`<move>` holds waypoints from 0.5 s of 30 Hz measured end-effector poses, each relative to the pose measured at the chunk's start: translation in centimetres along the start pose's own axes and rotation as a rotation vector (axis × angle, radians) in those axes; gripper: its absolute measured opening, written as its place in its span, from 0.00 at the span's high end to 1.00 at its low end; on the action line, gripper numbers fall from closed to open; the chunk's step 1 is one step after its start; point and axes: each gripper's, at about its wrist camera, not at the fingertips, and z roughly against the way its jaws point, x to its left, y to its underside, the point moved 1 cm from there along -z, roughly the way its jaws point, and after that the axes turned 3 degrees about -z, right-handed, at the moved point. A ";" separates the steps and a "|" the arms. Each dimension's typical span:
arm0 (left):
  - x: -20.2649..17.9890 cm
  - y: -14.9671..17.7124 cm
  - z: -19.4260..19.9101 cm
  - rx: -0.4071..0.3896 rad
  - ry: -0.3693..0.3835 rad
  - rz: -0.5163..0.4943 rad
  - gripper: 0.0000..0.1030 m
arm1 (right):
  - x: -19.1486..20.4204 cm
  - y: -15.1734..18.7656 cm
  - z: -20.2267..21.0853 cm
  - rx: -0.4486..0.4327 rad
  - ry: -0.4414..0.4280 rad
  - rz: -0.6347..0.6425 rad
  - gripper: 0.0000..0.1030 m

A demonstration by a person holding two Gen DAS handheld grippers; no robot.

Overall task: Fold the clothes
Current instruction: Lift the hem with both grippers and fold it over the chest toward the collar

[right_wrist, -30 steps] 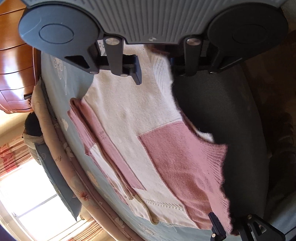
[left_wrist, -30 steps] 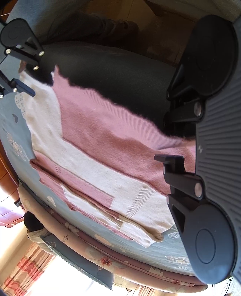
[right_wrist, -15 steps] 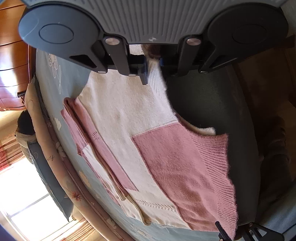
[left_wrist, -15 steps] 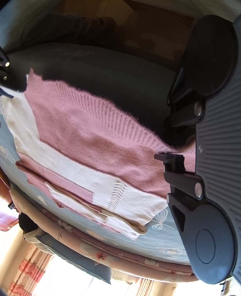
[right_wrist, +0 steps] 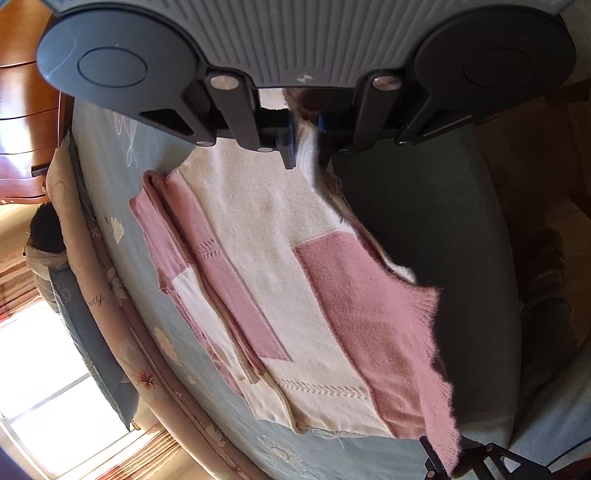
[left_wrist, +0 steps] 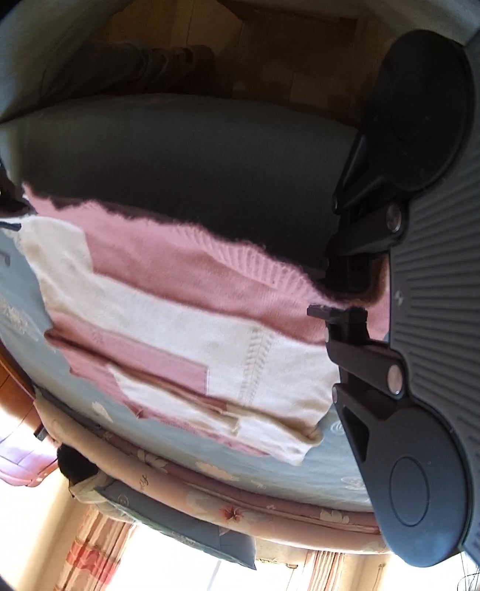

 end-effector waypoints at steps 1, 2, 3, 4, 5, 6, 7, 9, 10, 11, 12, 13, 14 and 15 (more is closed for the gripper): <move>0.5 -0.1 -0.1 -0.005 -0.005 0.002 0.95 | -0.4 -0.3 0.0 -0.002 0.004 0.002 0.88; 1.1 -0.2 -0.2 -0.008 -0.012 0.003 0.95 | -0.8 -0.5 -0.1 -0.004 0.008 0.004 0.88; 1.6 -0.4 -0.3 -0.011 -0.017 0.005 0.95 | -1.2 -0.8 -0.2 -0.005 0.009 0.003 0.88; 2.1 -0.5 -0.5 -0.013 -0.023 0.007 0.95 | -1.6 -1.1 -0.4 -0.006 0.007 0.000 0.89; 2.7 -0.6 -0.7 -0.016 -0.028 0.008 0.95 | -2.1 -1.3 -0.6 -0.008 0.008 -0.004 0.89; 3.2 -0.8 -1.0 -0.018 -0.034 0.010 0.95 | -2.6 -1.5 -0.8 -0.012 0.013 -0.006 0.89; 3.7 -0.9 -1.2 -0.021 -0.040 0.013 0.95 | -3.1 -1.8 -1.0 -0.014 0.017 -0.009 0.89; 4.8 -1.2 -1.8 -0.027 -0.052 0.023 0.95 | -4.1 -2.2 -1.6 -0.017 0.027 -0.013 0.89; 5.5 -1.3 -2.3 -0.030 -0.059 0.030 0.95 | -4.6 -2.5 -1.9 -0.019 0.033 -0.016 0.89; 6.1 -1.5 -2.7 -0.032 -0.066 0.037 0.95 | -5.1 -2.8 -2.3 -0.020 0.039 -0.019 0.89; 6.8 -1.6 -3.1 -0.035 -0.070 0.046 0.95 | -5.7 -3.1 -2.7 -0.023 0.044 -0.024 0.89; 7.4 -1.7 -3.6 -0.037 -0.073 0.053 0.95 | -6.2 -3.4 -3.1 -0.027 0.047 -0.032 0.89; 7.9 -1.8 -4.0 -0.038 -0.078 0.059 0.95 | -6.8 -3.6 -3.6 -0.032 0.050 -0.041 0.89; 8.4 -1.9 -4.5 -0.039 -0.083 0.061 0.95 | -7.4 -3.9 -4.0 -0.036 0.054 -0.049 0.89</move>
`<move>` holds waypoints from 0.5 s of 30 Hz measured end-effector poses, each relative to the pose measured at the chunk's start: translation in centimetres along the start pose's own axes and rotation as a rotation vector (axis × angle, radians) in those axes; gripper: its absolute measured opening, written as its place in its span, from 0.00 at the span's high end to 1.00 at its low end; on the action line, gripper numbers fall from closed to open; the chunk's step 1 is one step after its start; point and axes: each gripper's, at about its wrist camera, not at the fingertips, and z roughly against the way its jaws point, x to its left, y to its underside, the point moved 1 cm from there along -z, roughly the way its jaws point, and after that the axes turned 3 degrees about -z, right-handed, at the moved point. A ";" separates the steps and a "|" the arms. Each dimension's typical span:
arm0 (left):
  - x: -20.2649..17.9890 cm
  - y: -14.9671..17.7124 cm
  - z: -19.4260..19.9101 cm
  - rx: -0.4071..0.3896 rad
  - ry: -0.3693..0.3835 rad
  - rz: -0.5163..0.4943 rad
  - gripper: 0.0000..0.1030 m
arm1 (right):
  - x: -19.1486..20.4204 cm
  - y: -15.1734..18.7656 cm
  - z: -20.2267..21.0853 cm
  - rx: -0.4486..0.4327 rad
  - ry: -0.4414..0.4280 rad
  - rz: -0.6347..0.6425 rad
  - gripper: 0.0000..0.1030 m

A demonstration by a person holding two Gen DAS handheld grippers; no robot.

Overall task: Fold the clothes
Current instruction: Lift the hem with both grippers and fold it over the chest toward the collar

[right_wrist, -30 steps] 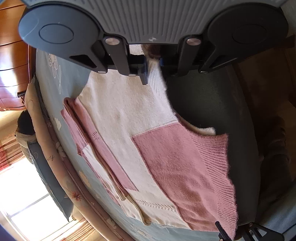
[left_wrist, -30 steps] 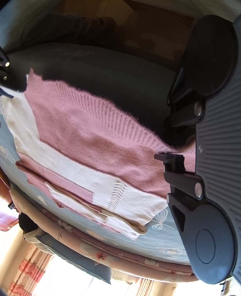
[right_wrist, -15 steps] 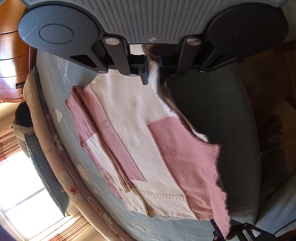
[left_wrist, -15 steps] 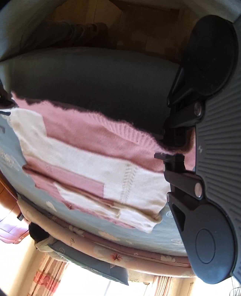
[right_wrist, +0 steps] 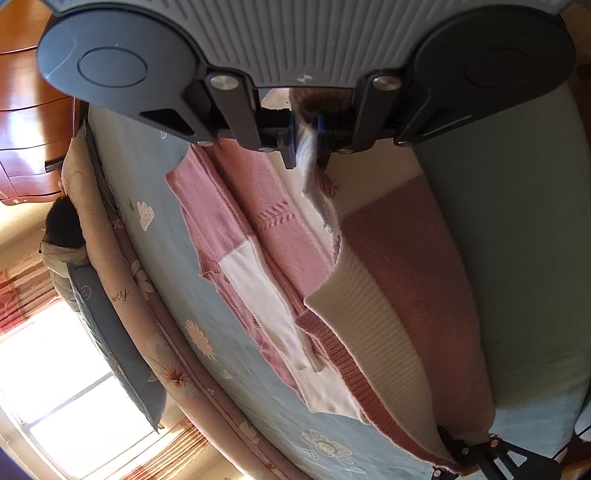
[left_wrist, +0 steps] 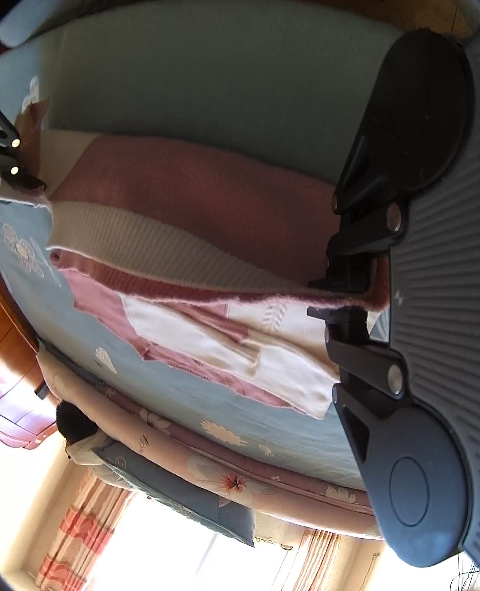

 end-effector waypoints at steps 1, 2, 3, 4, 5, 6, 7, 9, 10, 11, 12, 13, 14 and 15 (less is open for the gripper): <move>0.5 -0.1 -0.5 -0.001 -0.005 0.002 0.95 | -0.6 -0.3 -0.5 -0.004 0.003 -0.010 0.89; 0.9 -0.2 -1.0 -0.001 -0.009 0.005 0.95 | -1.2 -0.6 -1.1 -0.007 0.007 -0.022 0.89; 1.4 -0.2 -1.5 0.000 -0.011 0.008 0.95 | -1.8 -0.9 -1.7 -0.010 0.011 -0.032 0.89; 1.8 -0.3 -2.0 0.001 -0.013 0.010 0.95 | -2.3 -1.1 -2.2 -0.013 0.013 -0.039 0.89; 2.3 -0.3 -2.5 0.001 -0.016 0.013 0.95 | -2.8 -1.3 -2.8 -0.016 0.016 -0.045 0.89; 2.7 -0.3 -3.0 0.005 -0.016 0.016 0.95 | -3.3 -1.5 -3.3 -0.019 0.018 -0.050 0.89; 3.1 -0.3 -3.5 0.008 -0.018 0.018 0.95 | -3.7 -1.7 -3.8 -0.021 0.022 -0.052 0.89; 4.1 -0.2 -4.7 0.013 -0.027 0.017 0.95 | -4.6 -2.2 -4.9 -0.024 0.034 -0.054 0.89; 4.5 -0.2 -5.2 0.015 -0.027 0.020 0.95 | -5.1 -2.5 -5.4 -0.026 0.039 -0.055 0.89; 5.0 -0.1 -5.8 0.015 -0.027 0.025 0.95 | -5.6 -2.8 -6.0 -0.027 0.041 -0.058 0.89; 5.5 -0.1 -6.4 0.015 -0.027 0.028 0.95 | -6.1 -3.1 -6.6 -0.029 0.042 -0.061 0.89; 5.9 -0.1 -7.0 0.018 -0.030 0.030 0.95 | -6.5 -3.5 -7.1 -0.031 0.044 -0.063 0.89; 6.3 -0.1 -7.6 0.019 -0.033 0.029 0.95 | -7.0 -3.8 -7.7 -0.033 0.046 -0.064 0.89; 6.8 -0.1 -8.1 0.020 -0.037 0.031 0.95 | -7.4 -4.1 -8.3 -0.033 0.049 -0.063 0.89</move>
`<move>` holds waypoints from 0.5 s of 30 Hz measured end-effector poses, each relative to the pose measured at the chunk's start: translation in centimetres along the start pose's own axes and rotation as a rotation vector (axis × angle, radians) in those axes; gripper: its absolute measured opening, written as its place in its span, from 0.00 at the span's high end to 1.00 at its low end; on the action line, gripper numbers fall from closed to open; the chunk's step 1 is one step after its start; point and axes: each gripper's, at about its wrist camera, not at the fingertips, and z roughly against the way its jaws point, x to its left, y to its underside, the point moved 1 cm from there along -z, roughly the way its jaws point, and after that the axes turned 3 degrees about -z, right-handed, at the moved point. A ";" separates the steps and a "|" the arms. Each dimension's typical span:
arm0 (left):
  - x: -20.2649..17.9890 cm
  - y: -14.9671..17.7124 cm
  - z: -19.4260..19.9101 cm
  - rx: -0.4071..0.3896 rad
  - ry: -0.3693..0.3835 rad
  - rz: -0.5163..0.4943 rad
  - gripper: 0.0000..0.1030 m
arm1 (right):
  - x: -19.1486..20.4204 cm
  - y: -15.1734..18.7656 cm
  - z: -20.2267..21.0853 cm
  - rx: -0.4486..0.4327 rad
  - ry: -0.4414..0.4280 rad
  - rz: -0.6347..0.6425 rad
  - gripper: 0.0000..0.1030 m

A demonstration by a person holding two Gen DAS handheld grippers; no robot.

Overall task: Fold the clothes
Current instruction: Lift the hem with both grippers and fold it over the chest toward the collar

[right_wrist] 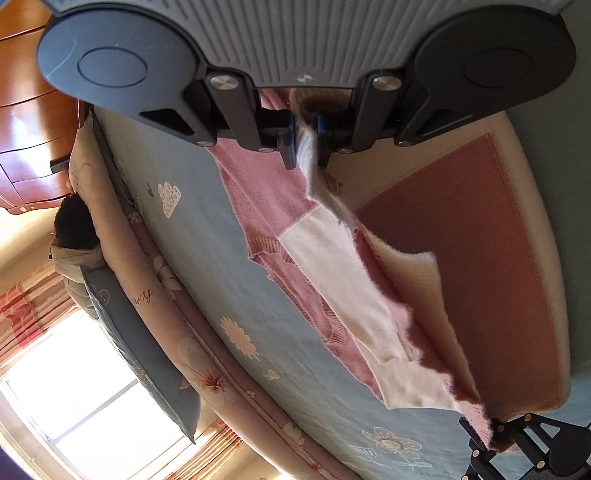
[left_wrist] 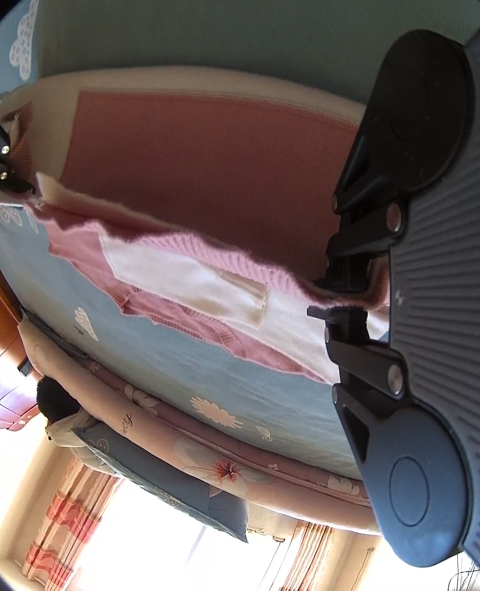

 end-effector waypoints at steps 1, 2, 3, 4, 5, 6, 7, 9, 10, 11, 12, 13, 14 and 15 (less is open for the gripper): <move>0.5 -0.1 -0.6 -0.001 -0.006 0.008 0.95 | -0.4 -0.3 -0.6 0.000 0.003 0.001 0.89; 1.0 -0.1 -1.1 -0.003 -0.010 0.017 0.95 | -0.8 -0.6 -1.1 -0.001 0.006 0.000 0.89; 1.6 -0.2 -1.6 -0.004 -0.007 0.028 0.95 | -1.2 -0.9 -1.7 -0.002 0.009 -0.001 0.89; 2.1 -0.3 -2.1 -0.006 -0.005 0.039 0.95 | -1.6 -1.2 -2.2 -0.002 0.011 -0.003 0.89; 2.5 -0.4 -2.6 -0.007 -0.008 0.045 0.95 | -2.0 -1.4 -2.7 -0.002 0.014 -0.005 0.89; 3.0 -0.5 -3.2 -0.006 -0.011 0.048 0.95 | -2.5 -1.7 -3.2 -0.002 0.016 -0.007 0.89; 3.4 -0.7 -3.8 -0.005 -0.016 0.052 0.95 | -2.9 -1.9 -3.8 -0.002 0.019 -0.009 0.89; 4.2 -1.0 -5.0 -0.002 -0.021 0.058 0.95 | -3.7 -2.4 -5.0 0.000 0.017 -0.021 0.89; 4.6 -1.2 -5.6 -0.001 -0.024 0.062 0.95 | -4.1 -2.6 -5.6 0.002 0.016 -0.029 0.89; 4.9 -1.4 -6.2 0.001 -0.025 0.067 0.95 | -4.5 -2.8 -6.2 0.004 0.016 -0.037 0.89; 5.2 -1.5 -6.7 0.005 -0.024 0.074 0.95 | -4.8 -3.0 -6.8 0.006 0.018 -0.041 0.89; 5.4 -1.5 -7.2 0.008 -0.023 0.082 0.95 | -5.1 -3.1 -7.5 0.008 0.018 -0.045 0.89; 5.6 -1.6 -7.7 0.013 -0.022 0.090 0.95 | -5.4 -3.2 -8.1 0.010 0.015 -0.051 0.89; 5.7 -1.5 -8.2 0.017 -0.021 0.091 0.95 | -5.6 -3.4 -8.7 0.013 0.013 -0.056 0.89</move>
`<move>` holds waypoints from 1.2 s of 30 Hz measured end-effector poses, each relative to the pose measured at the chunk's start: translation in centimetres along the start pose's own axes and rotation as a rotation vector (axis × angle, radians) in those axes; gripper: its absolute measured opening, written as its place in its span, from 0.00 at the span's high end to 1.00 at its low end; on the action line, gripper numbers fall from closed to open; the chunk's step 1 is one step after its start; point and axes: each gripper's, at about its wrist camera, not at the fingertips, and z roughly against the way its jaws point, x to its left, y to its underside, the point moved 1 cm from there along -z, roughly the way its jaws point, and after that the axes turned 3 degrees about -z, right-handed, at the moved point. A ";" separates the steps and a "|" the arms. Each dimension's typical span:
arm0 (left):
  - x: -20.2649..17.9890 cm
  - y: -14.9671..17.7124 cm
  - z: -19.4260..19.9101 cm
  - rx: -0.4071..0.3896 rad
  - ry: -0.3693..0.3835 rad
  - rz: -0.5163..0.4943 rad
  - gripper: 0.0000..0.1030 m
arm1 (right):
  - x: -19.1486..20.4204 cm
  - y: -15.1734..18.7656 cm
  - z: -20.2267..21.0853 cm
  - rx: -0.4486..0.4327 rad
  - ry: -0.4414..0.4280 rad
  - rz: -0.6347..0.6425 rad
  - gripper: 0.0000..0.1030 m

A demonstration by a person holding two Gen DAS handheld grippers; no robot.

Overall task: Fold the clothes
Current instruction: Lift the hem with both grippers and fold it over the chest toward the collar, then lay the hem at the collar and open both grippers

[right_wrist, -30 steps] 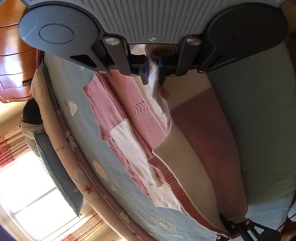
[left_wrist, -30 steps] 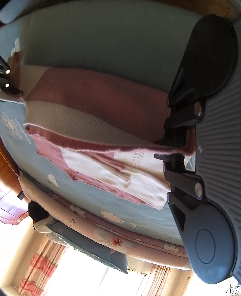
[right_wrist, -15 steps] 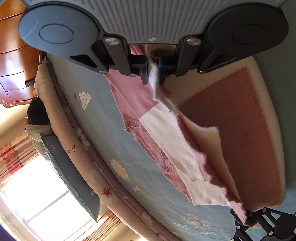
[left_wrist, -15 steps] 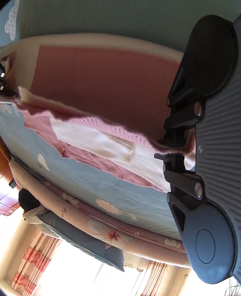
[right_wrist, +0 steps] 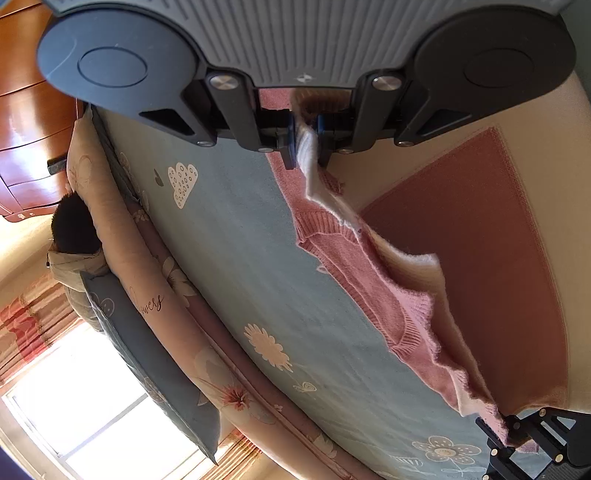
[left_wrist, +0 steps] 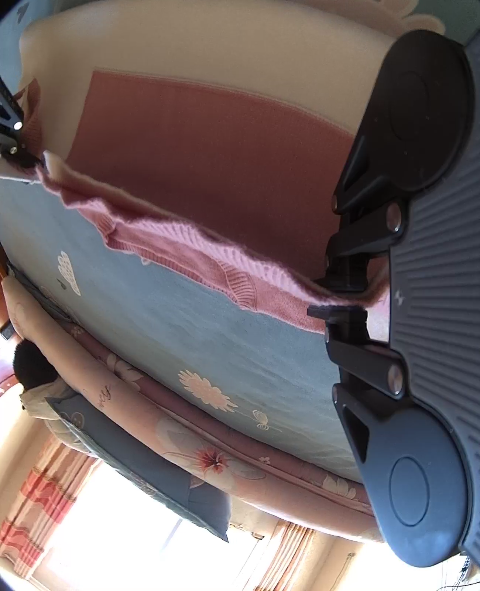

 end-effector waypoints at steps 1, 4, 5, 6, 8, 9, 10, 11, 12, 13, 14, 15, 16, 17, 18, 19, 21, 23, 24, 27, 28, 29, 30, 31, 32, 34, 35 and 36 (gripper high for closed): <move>0.1 0.1 -0.4 0.004 0.002 0.001 0.95 | -0.2 -0.1 -0.6 0.003 -0.003 -0.006 0.89; 0.2 0.4 -1.6 0.017 0.013 0.012 0.95 | -0.7 -0.4 -2.4 0.010 -0.012 -0.018 0.88; 0.2 0.5 -2.0 0.022 0.019 0.016 0.95 | -0.7 -0.4 -2.9 0.013 -0.016 -0.021 0.88; 0.2 0.6 -2.4 0.026 0.026 0.022 0.95 | -0.7 -0.4 -3.4 0.017 -0.021 -0.025 0.88; 0.1 0.9 -3.2 0.033 0.036 0.035 0.94 | -0.5 -0.2 -4.4 0.026 -0.030 -0.031 0.88; 0.1 1.0 -3.5 0.037 0.041 0.042 0.94 | -0.4 -0.1 -4.9 0.028 -0.032 -0.033 0.88; 0.0 1.1 -3.9 0.039 0.045 0.048 0.94 | -0.3 0.1 -5.2 0.028 -0.034 -0.038 0.88; 0.0 1.1 -4.1 0.041 0.050 0.052 0.94 | -0.3 0.2 -5.4 0.027 -0.035 -0.042 0.88; 0.1 1.1 -4.4 0.041 0.054 0.057 0.94 | -0.2 0.3 -5.6 0.026 -0.039 -0.048 0.88; 0.3 1.0 -4.7 0.042 0.059 0.063 0.94 | -0.4 0.3 -5.6 0.026 -0.047 -0.058 0.88; 0.4 1.0 -5.0 0.043 0.064 0.068 0.94 | -0.6 0.4 -5.7 0.026 -0.055 -0.067 0.88; 0.4 1.0 -5.2 0.045 0.068 0.073 0.94 | -0.8 0.4 -5.7 0.025 -0.063 -0.077 0.88; 0.3 1.0 -5.5 0.046 0.071 0.077 0.91 | -1.0 0.5 -5.9 0.026 -0.074 -0.092 0.88; 0.3 1.0 -5.7 0.046 0.074 0.082 0.90 | -1.2 0.6 -6.0 0.028 -0.084 -0.109 0.87; 0.4 1.0 -5.8 0.040 0.077 0.091 0.89 | -1.3 0.8 -6.1 0.031 -0.090 -0.130 0.85; 0.6 1.1 -5.9 0.034 0.082 0.103 0.89 | -1.6 0.9 -6.2 0.026 -0.080 -0.149 0.75; 1.4 1.0 -6.1 0.030 0.098 0.144 0.83 | -2.2 1.2 -6.3 0.018 -0.059 -0.187 0.50; 2.4 0.9 -6.1 0.021 0.091 0.191 0.68 | -3.0 1.3 -6.1 0.007 -0.063 -0.217 0.36; 2.9 0.9 -5.9 0.013 0.082 0.219 0.60 | -3.5 1.4 -5.9 0.002 -0.072 -0.230 0.36; 4.1 0.7 -4.4 -0.049 0.081 0.278 0.58 | -4.8 1.6 -5.3 -0.016 -0.097 -0.264 0.33; 4.3 0.6 -3.9 -0.065 0.080 0.286 0.54 | -5.0 1.7 -4.9 -0.025 -0.097 -0.262 0.32; 4.5 0.6 -3.6 -0.071 0.068 0.288 0.54 | -5.3 1.8 -4.4 -0.033 -0.100 -0.262 0.32; 4.7 0.6 -3.3 -0.074 0.055 0.290 0.54 | -5.6 2.0 -3.9 -0.042 -0.108 -0.265 0.32; 4.8 0.7 -3.1 -0.068 0.044 0.290 0.54 | -6.0 2.1 -3.5 -0.048 -0.115 -0.275 0.32; 4.8 0.9 -2.9 -0.061 0.036 0.289 0.54 | -6.5 2.1 -3.5 -0.044 -0.119 -0.302 0.32; 4.8 1.3 -2.6 -0.047 0.022 0.290 0.54 | -7.8 2.3 -3.5 -0.036 -0.127 -0.359 0.32; 4.8 1.6 -2.4 -0.042 0.024 0.299 0.54 | -8.4 2.4 -3.7 -0.028 -0.135 -0.401 0.32; 4.7 1.9 -2.2 -0.040 0.023 0.309 0.54 | -8.8 2.7 -3.9 -0.020 -0.145 -0.444 0.32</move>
